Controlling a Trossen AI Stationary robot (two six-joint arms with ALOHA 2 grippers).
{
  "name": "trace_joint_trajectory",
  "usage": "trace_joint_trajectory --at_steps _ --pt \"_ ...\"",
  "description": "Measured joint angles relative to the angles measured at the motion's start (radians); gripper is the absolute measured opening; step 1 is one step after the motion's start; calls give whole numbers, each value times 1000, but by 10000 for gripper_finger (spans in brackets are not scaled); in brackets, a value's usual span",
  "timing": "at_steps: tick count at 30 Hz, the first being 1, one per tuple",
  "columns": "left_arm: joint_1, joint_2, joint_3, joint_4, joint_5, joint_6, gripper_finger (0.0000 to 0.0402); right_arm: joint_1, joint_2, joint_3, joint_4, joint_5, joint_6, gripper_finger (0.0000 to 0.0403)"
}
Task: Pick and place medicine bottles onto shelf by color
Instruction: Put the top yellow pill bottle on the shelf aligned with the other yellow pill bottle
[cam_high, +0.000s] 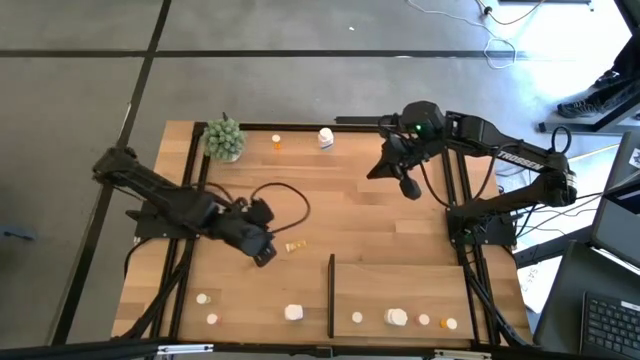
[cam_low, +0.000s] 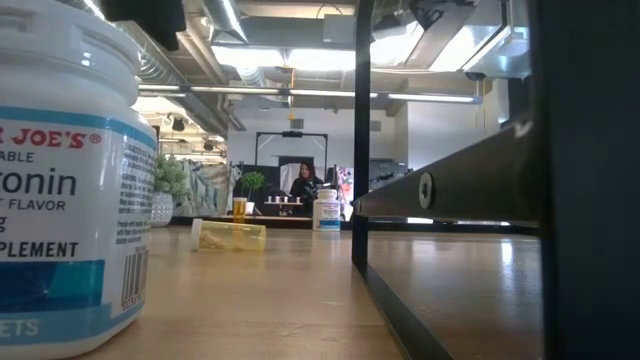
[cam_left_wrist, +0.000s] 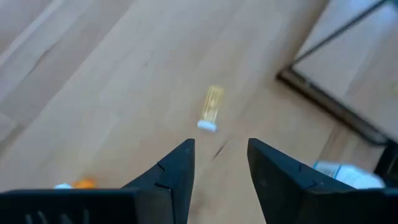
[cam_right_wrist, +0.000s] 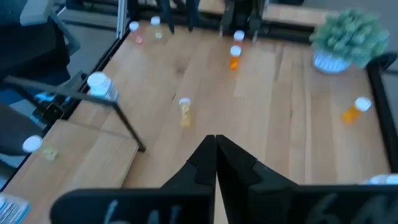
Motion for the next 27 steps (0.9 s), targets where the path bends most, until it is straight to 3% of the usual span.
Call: trace_joint_trajectory --at_steps 4,10,20,27 --pt "-3 -97 -162 186 -22 4 142 0 0 0 41 1 5 14" --pt "37 -114 -314 361 -24 93 142 0 0 0 70 1 26 14" --pt "80 -85 -433 437 21 94 142 0 1 0 69 6 25 14" --pt "124 -72 -462 582 85 178 142 -1 1 0 69 129 24 14"
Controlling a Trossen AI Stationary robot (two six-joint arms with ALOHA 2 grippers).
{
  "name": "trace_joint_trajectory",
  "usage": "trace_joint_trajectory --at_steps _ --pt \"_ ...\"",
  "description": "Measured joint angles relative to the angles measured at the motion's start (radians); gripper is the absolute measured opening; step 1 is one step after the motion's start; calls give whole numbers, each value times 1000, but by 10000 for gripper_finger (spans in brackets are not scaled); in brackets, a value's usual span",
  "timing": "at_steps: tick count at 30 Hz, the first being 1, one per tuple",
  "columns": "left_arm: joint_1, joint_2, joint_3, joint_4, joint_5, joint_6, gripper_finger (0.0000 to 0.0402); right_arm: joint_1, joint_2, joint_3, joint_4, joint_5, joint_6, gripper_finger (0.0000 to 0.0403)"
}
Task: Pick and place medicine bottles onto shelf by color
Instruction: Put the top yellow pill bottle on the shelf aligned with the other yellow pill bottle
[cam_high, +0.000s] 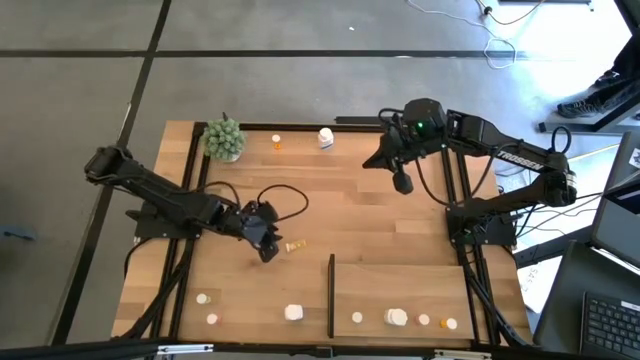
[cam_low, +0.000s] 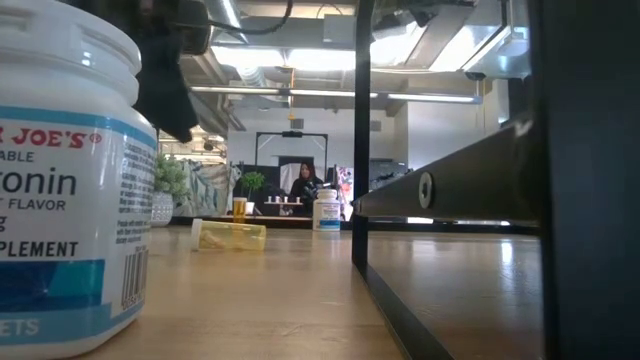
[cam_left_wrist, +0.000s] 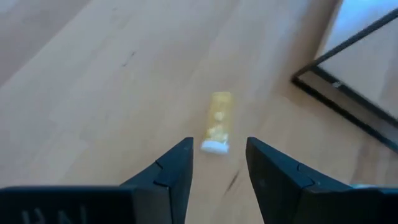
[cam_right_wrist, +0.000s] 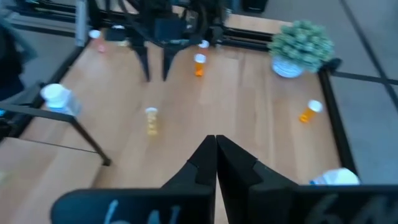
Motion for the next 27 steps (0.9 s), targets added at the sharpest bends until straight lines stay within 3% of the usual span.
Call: trace_joint_trajectory --at_steps 7,13,19,27 --pt "149 6 0 28 219 95 142 0 0 0 -1 58 0 14" --pt "239 23 0 112 311 291 142 0 0 0 -1 57 2 14" --pt "254 74 -1 194 361 552 142 0 1 0 -2 56 3 14" --pt "229 215 0 265 433 510 142 0 1 0 -2 56 5 14"
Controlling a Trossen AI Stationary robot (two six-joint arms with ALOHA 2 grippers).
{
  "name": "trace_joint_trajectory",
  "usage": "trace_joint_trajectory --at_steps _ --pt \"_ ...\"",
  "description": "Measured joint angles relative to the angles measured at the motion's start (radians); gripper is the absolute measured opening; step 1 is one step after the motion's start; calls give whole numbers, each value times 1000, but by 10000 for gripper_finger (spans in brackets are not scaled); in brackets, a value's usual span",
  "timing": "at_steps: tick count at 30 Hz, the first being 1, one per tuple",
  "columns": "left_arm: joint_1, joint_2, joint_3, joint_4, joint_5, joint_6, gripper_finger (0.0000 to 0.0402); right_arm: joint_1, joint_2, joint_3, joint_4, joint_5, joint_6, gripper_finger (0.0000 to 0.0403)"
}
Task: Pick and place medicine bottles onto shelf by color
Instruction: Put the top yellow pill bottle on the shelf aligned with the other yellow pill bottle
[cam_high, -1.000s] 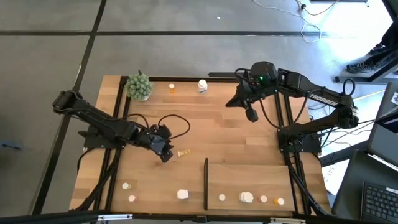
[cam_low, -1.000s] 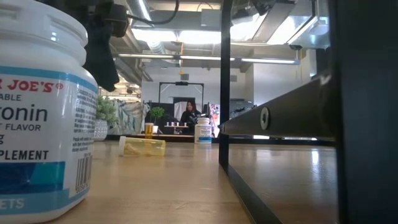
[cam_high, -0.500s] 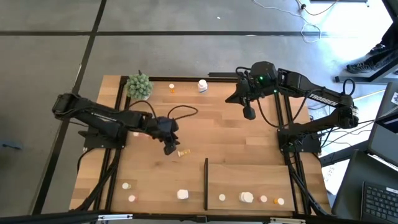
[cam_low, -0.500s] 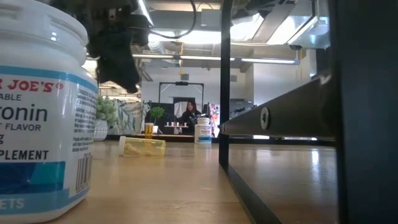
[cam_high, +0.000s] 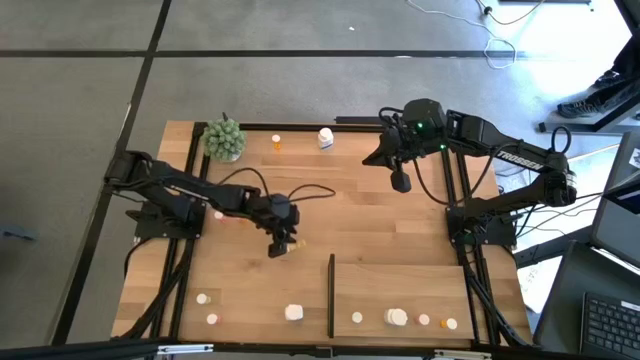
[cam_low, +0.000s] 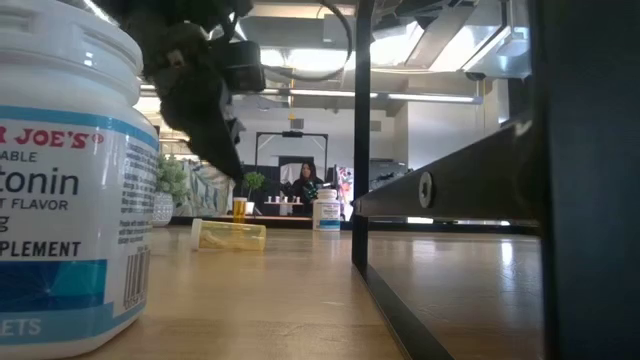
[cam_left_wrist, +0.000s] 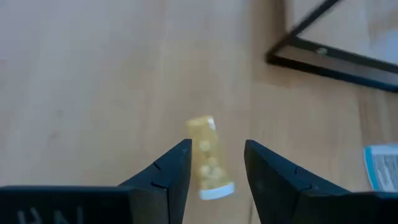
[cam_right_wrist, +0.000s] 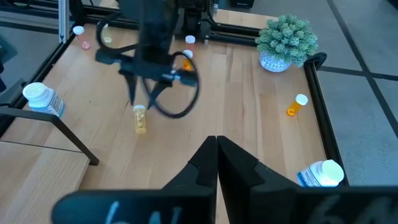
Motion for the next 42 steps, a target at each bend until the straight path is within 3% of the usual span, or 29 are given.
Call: trace_joint_trajectory --at_steps 6,14,20,42 --pt "-40 92 1 123 -8 0 142 0 0 0 0 0 0 14" --pt "-42 136 2 119 -98 -50 142 0 0 0 0 0 0 14" --pt "-41 147 2 118 -104 -127 142 0 0 0 0 0 -1 14" --pt "-61 230 5 127 -129 -149 142 -1 0 0 -8 1 -5 14"
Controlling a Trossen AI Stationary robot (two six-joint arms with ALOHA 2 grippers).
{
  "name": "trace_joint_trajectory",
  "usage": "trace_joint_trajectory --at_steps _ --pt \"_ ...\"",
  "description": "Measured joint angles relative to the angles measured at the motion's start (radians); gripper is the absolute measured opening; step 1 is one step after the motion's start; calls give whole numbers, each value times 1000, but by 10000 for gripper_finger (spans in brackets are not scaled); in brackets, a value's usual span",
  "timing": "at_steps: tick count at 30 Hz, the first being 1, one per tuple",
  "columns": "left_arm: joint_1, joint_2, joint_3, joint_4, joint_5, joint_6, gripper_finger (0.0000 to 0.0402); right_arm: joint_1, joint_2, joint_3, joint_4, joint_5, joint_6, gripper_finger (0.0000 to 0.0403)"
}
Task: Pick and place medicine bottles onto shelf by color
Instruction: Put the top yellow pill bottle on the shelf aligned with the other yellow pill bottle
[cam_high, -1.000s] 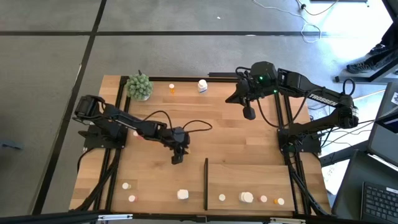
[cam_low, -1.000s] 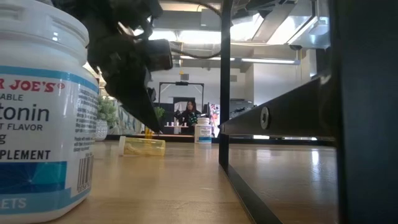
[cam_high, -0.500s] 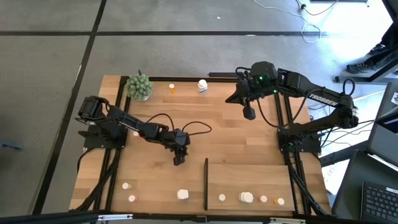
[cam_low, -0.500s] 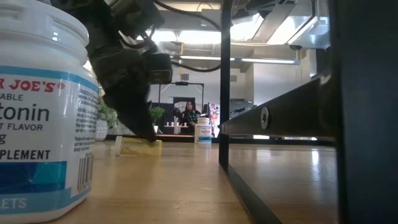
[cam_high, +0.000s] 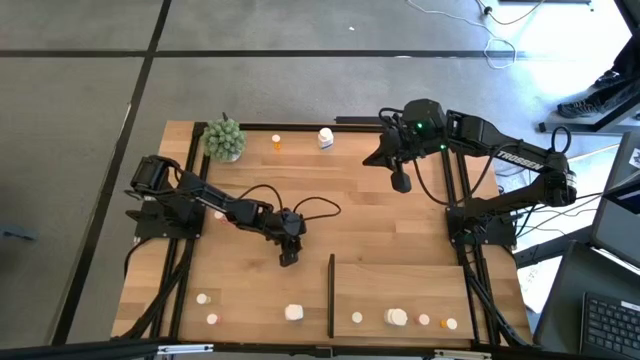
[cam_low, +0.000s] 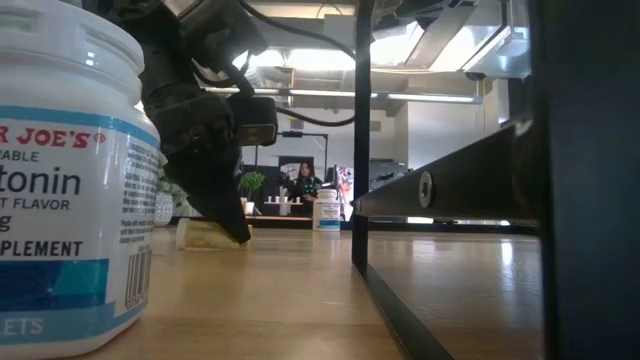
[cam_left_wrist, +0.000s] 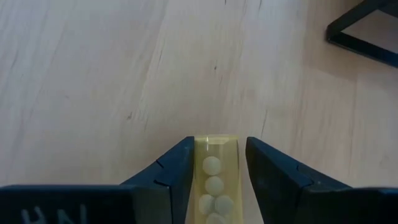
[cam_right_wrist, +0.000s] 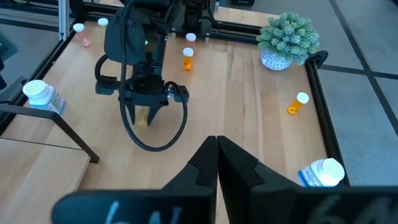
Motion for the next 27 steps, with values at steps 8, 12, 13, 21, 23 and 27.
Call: trace_joint_trajectory --at_steps 8,12,13,21,23,27 --pt "0 0 0 -10 -6 35 109 0 0 0 0 0 1 14" --pt "0 0 0 -12 -6 35 84 0 0 0 0 0 1 14" --pt "0 -1 0 -12 -6 34 81 0 0 0 0 0 1 14" --pt "26 -24 18 -43 4 -14 77 1 0 0 -1 0 1 14" --pt "47 -37 45 -52 13 -43 77 0 0 0 0 0 1 14" --pt "84 -40 92 -76 29 -44 77 0 0 0 -1 0 0 14"
